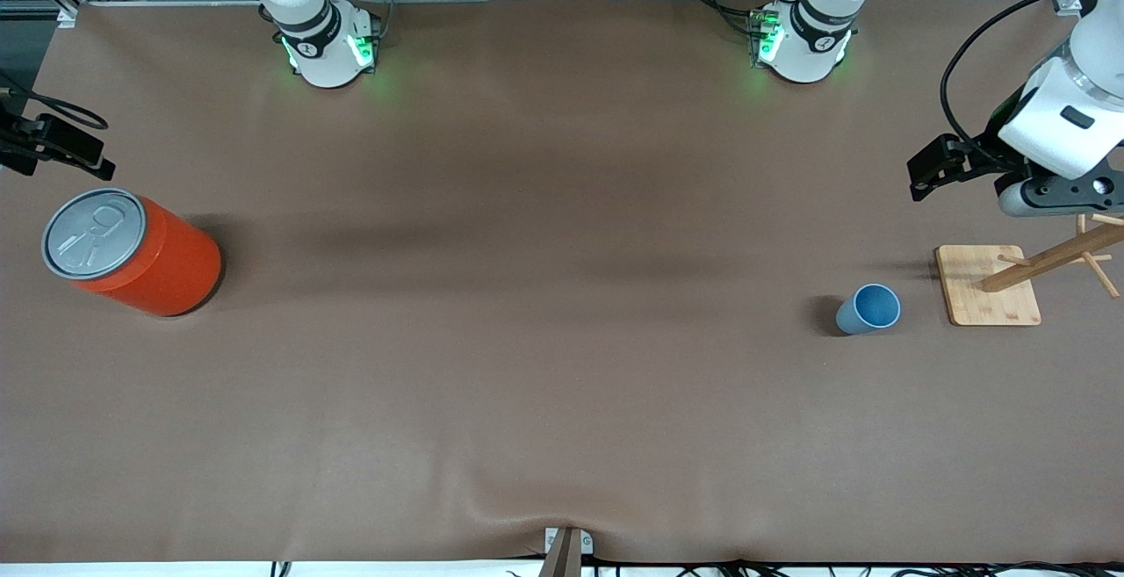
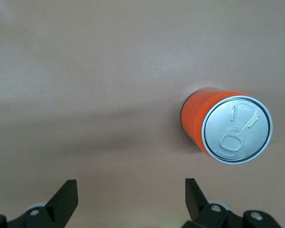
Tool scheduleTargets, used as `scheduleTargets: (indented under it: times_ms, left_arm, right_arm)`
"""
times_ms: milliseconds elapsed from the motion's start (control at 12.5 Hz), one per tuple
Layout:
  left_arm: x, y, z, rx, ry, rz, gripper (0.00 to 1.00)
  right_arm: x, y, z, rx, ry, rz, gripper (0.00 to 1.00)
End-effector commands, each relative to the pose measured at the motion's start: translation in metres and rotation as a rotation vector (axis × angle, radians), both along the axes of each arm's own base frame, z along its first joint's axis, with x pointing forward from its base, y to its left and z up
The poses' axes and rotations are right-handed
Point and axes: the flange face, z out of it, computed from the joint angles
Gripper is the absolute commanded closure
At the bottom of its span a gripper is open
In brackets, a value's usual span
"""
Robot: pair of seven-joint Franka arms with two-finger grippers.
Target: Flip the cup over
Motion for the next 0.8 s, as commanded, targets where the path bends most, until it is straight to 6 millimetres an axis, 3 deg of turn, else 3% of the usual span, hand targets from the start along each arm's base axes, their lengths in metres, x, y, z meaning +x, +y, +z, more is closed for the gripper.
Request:
scheduleTargets:
  times_ms: [0,401,722]
  left_arm:
    - [0.003,-0.004,-0.001,-0.002,-0.021,0.003,0.00]
    - [0.003,-0.003,-0.018,-0.002,-0.017,0.004,0.00]
    - [0.000,-0.001,-0.020,-0.005,-0.029,0.006,0.00]
  right_arm:
    - [-0.005,-0.002,0.002,-0.012,0.004,0.009,0.00]
    - [-0.005,-0.002,0.002,-0.012,0.004,0.009,0.00]
    - [-0.005,-0.003,0.002,-0.012,0.004,0.008,0.00]
